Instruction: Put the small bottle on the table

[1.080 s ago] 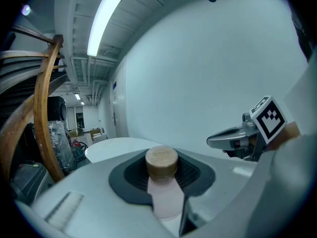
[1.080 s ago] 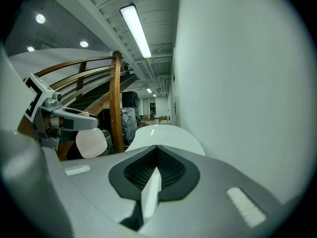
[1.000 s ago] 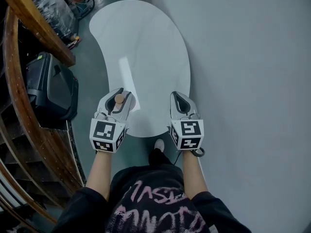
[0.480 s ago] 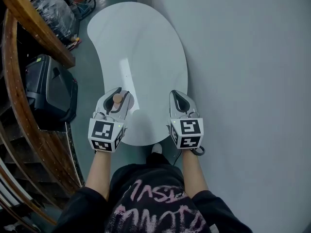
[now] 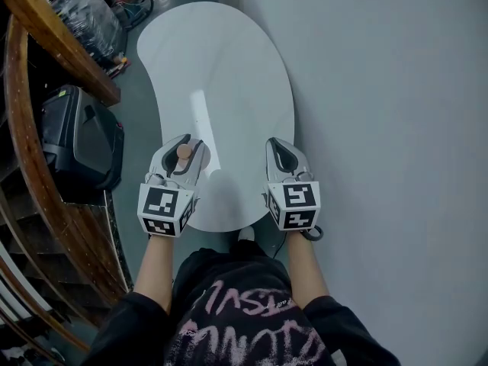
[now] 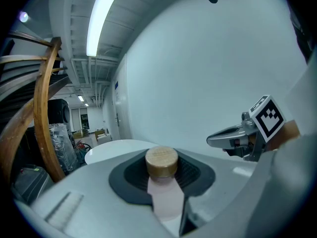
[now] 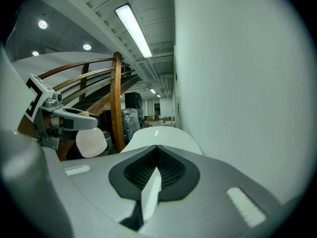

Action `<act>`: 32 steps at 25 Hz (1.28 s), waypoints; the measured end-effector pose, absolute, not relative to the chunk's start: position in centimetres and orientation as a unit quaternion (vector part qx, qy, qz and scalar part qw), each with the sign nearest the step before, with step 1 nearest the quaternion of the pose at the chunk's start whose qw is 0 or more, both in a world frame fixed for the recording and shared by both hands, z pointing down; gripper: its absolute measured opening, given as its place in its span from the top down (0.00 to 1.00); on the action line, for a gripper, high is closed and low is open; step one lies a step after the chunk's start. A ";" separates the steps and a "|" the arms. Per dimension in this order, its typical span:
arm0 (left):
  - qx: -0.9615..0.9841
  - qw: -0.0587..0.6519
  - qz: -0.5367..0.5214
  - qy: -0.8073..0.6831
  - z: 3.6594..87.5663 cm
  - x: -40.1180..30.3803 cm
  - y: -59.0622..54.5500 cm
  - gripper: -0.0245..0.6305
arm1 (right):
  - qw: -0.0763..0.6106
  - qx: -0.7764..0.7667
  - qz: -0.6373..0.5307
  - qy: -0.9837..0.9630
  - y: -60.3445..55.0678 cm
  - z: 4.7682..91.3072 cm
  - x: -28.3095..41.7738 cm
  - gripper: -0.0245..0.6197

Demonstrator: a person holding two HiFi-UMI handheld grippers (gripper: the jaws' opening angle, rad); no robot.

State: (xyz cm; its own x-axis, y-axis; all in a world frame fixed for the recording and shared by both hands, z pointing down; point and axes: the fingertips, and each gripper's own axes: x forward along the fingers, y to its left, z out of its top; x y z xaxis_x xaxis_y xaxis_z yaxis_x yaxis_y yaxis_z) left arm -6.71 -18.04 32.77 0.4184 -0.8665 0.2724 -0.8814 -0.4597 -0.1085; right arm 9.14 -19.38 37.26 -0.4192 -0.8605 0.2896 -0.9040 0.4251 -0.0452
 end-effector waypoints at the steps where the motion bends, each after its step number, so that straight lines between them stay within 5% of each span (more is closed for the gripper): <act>1: 0.841 0.026 0.147 -0.520 32.7 -6.5 -18.2 0.79 | 0.112 0.526 0.098 -0.837 -19.5 37.2 9.3 0.94; 32: 0.851 0.028 0.143 -0.505 32.0 -7.1 -16.8 0.79 | 0.111 0.541 0.101 -0.827 -17.7 36.6 8.6 0.94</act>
State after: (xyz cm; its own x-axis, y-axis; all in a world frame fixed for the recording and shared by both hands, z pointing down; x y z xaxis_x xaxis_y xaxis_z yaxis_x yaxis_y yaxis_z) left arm -7.05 -16.78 32.04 0.4490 -0.8513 0.2713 -0.8676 -0.4880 -0.0956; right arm 8.65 -17.72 36.56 -0.3894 -0.8731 0.2935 -0.9181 0.3935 -0.0476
